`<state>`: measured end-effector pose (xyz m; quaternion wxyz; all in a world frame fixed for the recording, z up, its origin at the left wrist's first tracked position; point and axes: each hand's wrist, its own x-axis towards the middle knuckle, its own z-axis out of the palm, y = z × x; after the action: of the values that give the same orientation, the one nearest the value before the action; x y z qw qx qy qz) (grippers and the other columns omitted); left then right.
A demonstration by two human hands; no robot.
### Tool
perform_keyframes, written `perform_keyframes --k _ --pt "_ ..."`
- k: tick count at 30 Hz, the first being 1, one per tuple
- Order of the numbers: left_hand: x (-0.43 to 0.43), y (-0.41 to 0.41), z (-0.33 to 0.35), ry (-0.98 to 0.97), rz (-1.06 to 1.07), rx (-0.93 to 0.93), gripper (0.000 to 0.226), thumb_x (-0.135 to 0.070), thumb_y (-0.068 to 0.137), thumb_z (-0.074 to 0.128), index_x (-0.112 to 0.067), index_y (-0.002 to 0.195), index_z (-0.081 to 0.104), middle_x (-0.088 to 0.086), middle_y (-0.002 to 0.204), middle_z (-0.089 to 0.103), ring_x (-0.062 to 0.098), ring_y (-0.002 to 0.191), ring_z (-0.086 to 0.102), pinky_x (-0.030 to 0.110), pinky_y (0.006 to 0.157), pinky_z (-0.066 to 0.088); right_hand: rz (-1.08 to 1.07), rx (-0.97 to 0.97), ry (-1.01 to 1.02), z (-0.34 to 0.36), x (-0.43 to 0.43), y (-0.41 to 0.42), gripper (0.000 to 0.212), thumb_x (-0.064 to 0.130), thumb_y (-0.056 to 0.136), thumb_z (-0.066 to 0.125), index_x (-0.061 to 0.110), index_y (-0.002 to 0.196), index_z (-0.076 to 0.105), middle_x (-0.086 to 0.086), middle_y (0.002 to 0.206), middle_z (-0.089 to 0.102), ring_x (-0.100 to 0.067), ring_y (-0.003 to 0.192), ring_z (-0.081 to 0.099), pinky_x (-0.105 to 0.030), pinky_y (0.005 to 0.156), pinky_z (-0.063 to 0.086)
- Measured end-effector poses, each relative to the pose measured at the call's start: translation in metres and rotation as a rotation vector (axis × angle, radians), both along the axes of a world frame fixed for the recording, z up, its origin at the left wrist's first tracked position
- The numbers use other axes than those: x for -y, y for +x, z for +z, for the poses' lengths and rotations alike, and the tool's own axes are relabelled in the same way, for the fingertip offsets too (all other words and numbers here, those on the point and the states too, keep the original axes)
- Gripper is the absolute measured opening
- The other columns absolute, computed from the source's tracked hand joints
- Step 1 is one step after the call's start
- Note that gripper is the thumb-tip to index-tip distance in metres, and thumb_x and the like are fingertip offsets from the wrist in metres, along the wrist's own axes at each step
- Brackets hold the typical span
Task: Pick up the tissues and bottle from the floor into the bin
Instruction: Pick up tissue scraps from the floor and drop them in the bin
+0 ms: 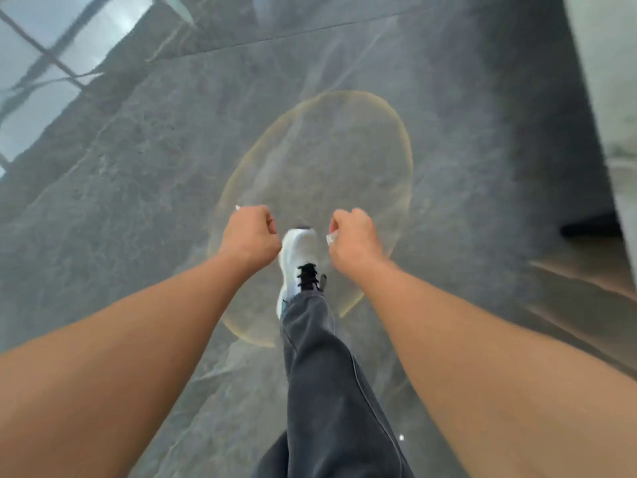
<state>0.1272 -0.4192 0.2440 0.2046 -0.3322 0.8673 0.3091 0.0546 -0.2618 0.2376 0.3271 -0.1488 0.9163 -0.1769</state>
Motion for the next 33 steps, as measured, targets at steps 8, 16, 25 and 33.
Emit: perform_keyframes --k 8,16,25,33 --pt "-0.238 0.033 0.027 0.143 -0.429 0.115 0.013 -0.001 0.068 0.056 -0.011 0.072 0.064 0.010 0.077 0.066 0.033 0.084 0.062 0.026 0.065 0.039 -0.380 0.107 0.176 0.048 -0.274 0.083 0.016 0.003 0.081 0.054 0.014 0.091 0.060 -0.013 0.105 0.051 -0.035 0.086 0.056 -0.032 0.067 0.042" --pt "-0.472 0.050 -0.016 0.142 -0.753 0.112 0.015 -0.004 0.068 0.058 -0.012 0.075 0.069 0.014 0.080 0.071 0.034 0.083 0.064 0.024 0.066 0.039 -0.648 0.173 0.221 0.015 -0.512 0.182 0.015 0.003 0.080 0.052 0.013 0.087 0.059 -0.015 0.104 0.052 -0.036 0.086 0.057 -0.032 0.068 0.042" --pt "-0.739 0.128 -0.058 0.160 -0.944 0.206 0.019 -0.002 0.071 0.053 -0.012 0.077 0.069 0.011 0.082 0.069 0.029 0.081 0.060 0.023 0.066 0.039 -0.984 0.219 0.163 -0.011 -0.742 0.297 0.018 -0.001 0.079 0.051 0.013 0.086 0.060 -0.013 0.105 0.056 -0.033 0.090 0.057 -0.033 0.073 0.048" --pt "-0.933 0.209 -0.103 0.270 -1.261 0.279 0.019 -0.005 0.072 0.052 -0.022 0.076 0.061 0.002 0.089 0.062 0.026 0.085 0.060 0.030 0.070 0.047 -1.249 0.207 0.165 -0.070 -0.868 0.367 0.026 -0.003 0.078 0.054 0.016 0.093 0.064 -0.010 0.109 0.057 -0.028 0.100 0.055 -0.025 0.071 0.036"
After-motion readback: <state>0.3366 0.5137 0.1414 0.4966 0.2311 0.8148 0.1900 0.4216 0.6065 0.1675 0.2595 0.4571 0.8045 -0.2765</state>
